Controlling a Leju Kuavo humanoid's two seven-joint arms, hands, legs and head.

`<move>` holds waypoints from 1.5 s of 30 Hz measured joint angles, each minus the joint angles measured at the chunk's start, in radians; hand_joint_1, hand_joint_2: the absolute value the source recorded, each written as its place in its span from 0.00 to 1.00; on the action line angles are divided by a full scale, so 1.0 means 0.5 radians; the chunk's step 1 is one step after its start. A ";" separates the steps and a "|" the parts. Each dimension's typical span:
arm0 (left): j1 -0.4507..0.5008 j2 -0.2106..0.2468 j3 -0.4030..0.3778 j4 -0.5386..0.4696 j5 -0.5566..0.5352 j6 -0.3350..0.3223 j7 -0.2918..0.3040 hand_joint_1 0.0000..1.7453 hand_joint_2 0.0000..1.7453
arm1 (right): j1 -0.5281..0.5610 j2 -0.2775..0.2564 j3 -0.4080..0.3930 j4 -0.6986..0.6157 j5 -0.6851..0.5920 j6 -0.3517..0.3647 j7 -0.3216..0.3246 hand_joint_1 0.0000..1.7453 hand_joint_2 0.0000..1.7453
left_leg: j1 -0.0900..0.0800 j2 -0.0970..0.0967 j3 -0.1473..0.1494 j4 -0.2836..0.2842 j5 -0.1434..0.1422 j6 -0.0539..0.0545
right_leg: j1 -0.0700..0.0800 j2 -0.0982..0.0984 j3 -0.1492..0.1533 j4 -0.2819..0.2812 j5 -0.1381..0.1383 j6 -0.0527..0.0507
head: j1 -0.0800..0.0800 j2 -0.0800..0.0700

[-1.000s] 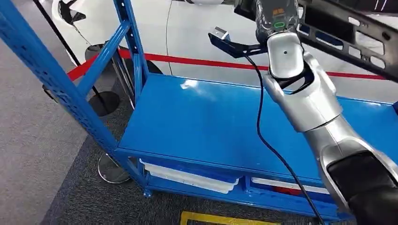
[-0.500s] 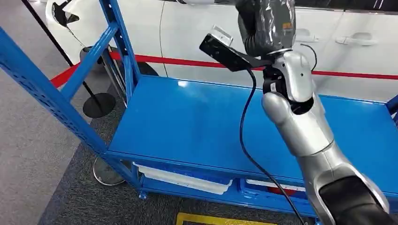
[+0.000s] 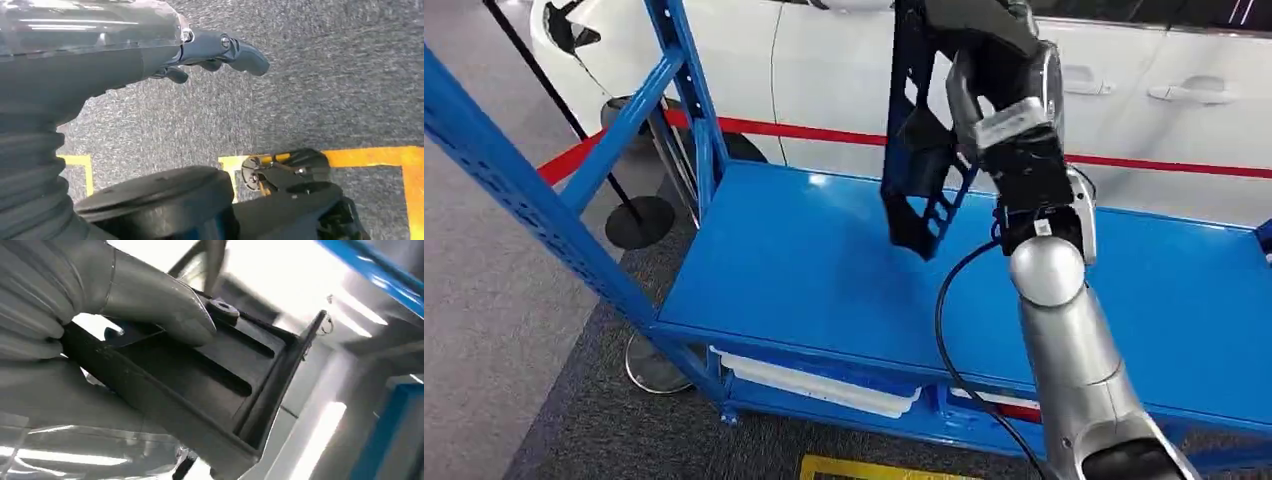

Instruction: Take the parts from the cabinet and place them on the table.

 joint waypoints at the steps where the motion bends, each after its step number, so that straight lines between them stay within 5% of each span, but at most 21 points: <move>1: -0.002 -0.002 -0.003 0.000 -0.002 0.000 0.004 0.00 1.00 | 0.033 0.016 -0.034 -0.028 -0.080 0.002 -0.050 1.00 1.00 | 0.004 0.000 0.004 -0.007 0.004 -0.013 | 0.008 0.000 -0.002 0.005 -0.004 -0.014 | 0.002 0.000; 4: -0.004 -0.001 -0.011 0.000 -0.002 0.000 0.011 0.00 1.00 | 0.102 0.073 -0.122 -0.093 -0.145 -0.031 -0.131 1.00 1.00 | 0.010 0.004 -0.001 0.022 -0.036 -0.046 | 0.000 -0.007 0.019 -0.030 0.012 -0.065 | 0.002 0.000; 7: -0.015 0.001 -0.014 0.000 -0.001 0.002 0.013 0.00 1.00 | 0.140 0.113 -0.162 -0.127 -0.154 -0.047 -0.152 1.00 1.00 | 0.005 0.006 -0.185 0.444 -0.259 -0.045 | 0.015 -0.007 0.022 -0.031 0.009 -0.098 | -0.001 0.000; 9: -0.025 0.002 -0.015 0.000 -0.002 0.002 0.014 0.00 1.00 | 0.168 0.127 -0.185 -0.136 -0.154 -0.050 -0.152 1.00 1.00 | 0.003 0.006 -0.268 0.636 -0.299 -0.043 | 0.030 -0.006 0.022 -0.024 0.005 -0.104 | -0.001 0.000; 11: -0.026 0.002 -0.020 0.000 -0.002 0.002 0.015 0.00 1.00 | 0.182 0.136 -0.193 -0.141 -0.154 -0.058 -0.163 1.00 1.00 | 0.001 0.006 -0.180 0.461 -0.175 -0.028 | 0.038 -0.002 0.025 -0.015 0.001 -0.109 | -0.001 0.000; 13: -0.018 0.002 -0.027 0.000 -0.002 0.002 0.016 0.00 1.00 | 0.194 0.165 -0.207 -0.174 -0.195 -0.084 -0.223 1.00 1.00 | -0.006 0.007 -0.015 0.116 -0.015 0.003 | 0.043 0.006 0.026 -0.001 -0.009 -0.104 | -0.001 0.000; 18: -0.006 -0.001 -0.037 0.000 0.008 0.004 0.027 0.00 1.00 | 0.206 0.201 -0.240 -0.262 -0.245 -0.114 -0.274 1.00 1.00 | -0.021 0.004 0.016 0.012 -0.025 0.034 | 0.048 0.002 0.003 0.010 -0.002 -0.059 | 0.002 0.000; 20: 0.002 -0.007 -0.037 0.000 0.012 -0.009 0.037 0.00 1.00 | 0.209 0.207 -0.250 -0.288 -0.267 -0.114 -0.280 1.00 1.00 | -0.003 0.012 0.032 -0.005 -0.008 0.046 | 0.064 -0.006 -0.045 0.205 -0.095 -0.040 | 0.012 0.000; 23: -0.003 -0.011 -0.037 0.001 0.023 -0.045 0.060 0.00 1.00 | 0.206 0.210 -0.264 -0.305 -0.365 -0.071 -0.284 1.00 1.00 | -0.004 0.013 0.022 -0.005 0.007 0.066 | 0.037 0.002 -0.165 0.597 -0.361 -0.007 | 0.025 0.000; 24: 0.000 -0.011 -0.037 0.001 0.026 -0.047 0.061 0.00 1.00 | 0.208 0.210 -0.272 -0.306 -0.406 -0.054 -0.291 1.00 1.00 | -0.004 0.013 0.019 -0.004 0.009 0.066 | 0.024 0.001 -0.190 0.660 -0.389 0.003 | 0.025 0.000; 26: -0.001 -0.011 -0.037 0.001 0.027 -0.047 0.063 0.00 1.00 | 0.209 0.210 -0.288 -0.307 -0.494 -0.017 -0.303 1.00 1.00 | 0.001 0.013 0.018 -0.003 0.014 0.058 | -0.007 -0.002 -0.125 0.536 -0.292 0.025 | 0.025 0.000; 28: -0.004 -0.011 -0.037 0.001 0.027 -0.048 0.067 0.00 1.00 | 0.204 0.210 -0.297 -0.314 -0.605 0.052 -0.327 1.00 1.00 | 0.007 0.012 0.018 0.004 0.015 0.046 | -0.028 -0.006 0.049 0.178 -0.108 0.039 | 0.025 0.000; 29: -0.004 -0.011 -0.037 0.001 0.027 -0.048 0.069 0.00 1.00 | 0.201 0.210 -0.302 -0.320 -0.652 0.079 -0.335 1.00 1.00 | 0.006 0.010 0.010 0.007 0.017 0.033 | -0.036 -0.004 0.105 0.045 -0.070 0.042 | 0.027 0.000; 33: -0.008 -0.009 -0.038 0.001 0.028 -0.052 0.079 0.00 1.00 | 0.193 0.217 -0.316 -0.330 -0.725 0.126 -0.336 1.00 1.00 | 0.000 0.006 -0.027 0.005 0.055 -0.032 | -0.006 0.002 0.079 0.015 -0.060 -0.009 | 0.023 0.000; 34: -0.008 -0.008 -0.039 0.001 0.028 -0.052 0.085 0.00 1.00 | 0.192 0.220 -0.320 -0.330 -0.758 0.154 -0.332 1.00 1.00 | -0.002 0.004 -0.033 0.011 0.050 -0.045 | -0.024 -0.007 0.075 -0.014 -0.036 -0.037 | 0.023 0.000; 36: -0.011 -0.005 -0.041 0.001 0.028 -0.053 0.094 0.00 1.00 | 0.183 0.227 -0.326 -0.331 -0.802 0.194 -0.325 1.00 1.00 | 0.004 0.007 -0.085 0.157 -0.119 -0.045 | -0.019 -0.016 0.052 -0.023 -0.005 -0.074 | 0.018 0.000; 38: -0.019 -0.003 -0.043 0.001 0.028 -0.053 0.095 0.00 1.00 | 0.184 0.228 -0.330 -0.331 -0.814 0.203 -0.325 1.00 1.00 | 0.004 0.007 -0.171 0.457 -0.300 -0.054 | -0.005 -0.021 0.016 -0.020 0.022 -0.086 | 0.018 0.000; 40: -0.024 0.000 -0.047 0.001 0.027 -0.052 0.098 0.00 1.00 | 0.187 0.229 -0.333 -0.330 -0.819 0.217 -0.325 1.00 1.00 | 0.003 0.007 -0.196 0.645 -0.380 -0.058 | 0.003 -0.024 -0.030 -0.011 0.050 -0.087 | 0.018 0.000; 42: -0.023 0.000 -0.051 0.001 0.024 -0.052 0.101 0.00 1.00 | 0.194 0.229 -0.333 -0.330 -0.819 0.236 -0.326 1.00 1.00 | 0.005 0.008 -0.037 0.447 -0.295 -0.056 | 0.002 -0.023 -0.075 0.002 0.077 -0.078 | 0.018 0.000; 44: -0.016 0.003 -0.056 0.001 0.019 -0.057 0.106 0.00 1.00 | 0.192 0.229 -0.336 -0.334 -0.818 0.255 -0.325 1.00 1.00 | 0.007 0.009 0.193 0.083 -0.185 -0.048 | -0.001 -0.016 -0.107 0.025 0.099 -0.058 | 0.016 0.000; 45: -0.018 0.003 -0.060 0.001 0.015 -0.060 0.107 0.00 1.00 | 0.190 0.228 -0.337 -0.340 -0.818 0.262 -0.324 1.00 1.00 | 0.005 0.007 0.213 0.014 -0.229 -0.038 | 0.001 -0.017 -0.125 0.030 0.111 -0.044 | 0.017 0.000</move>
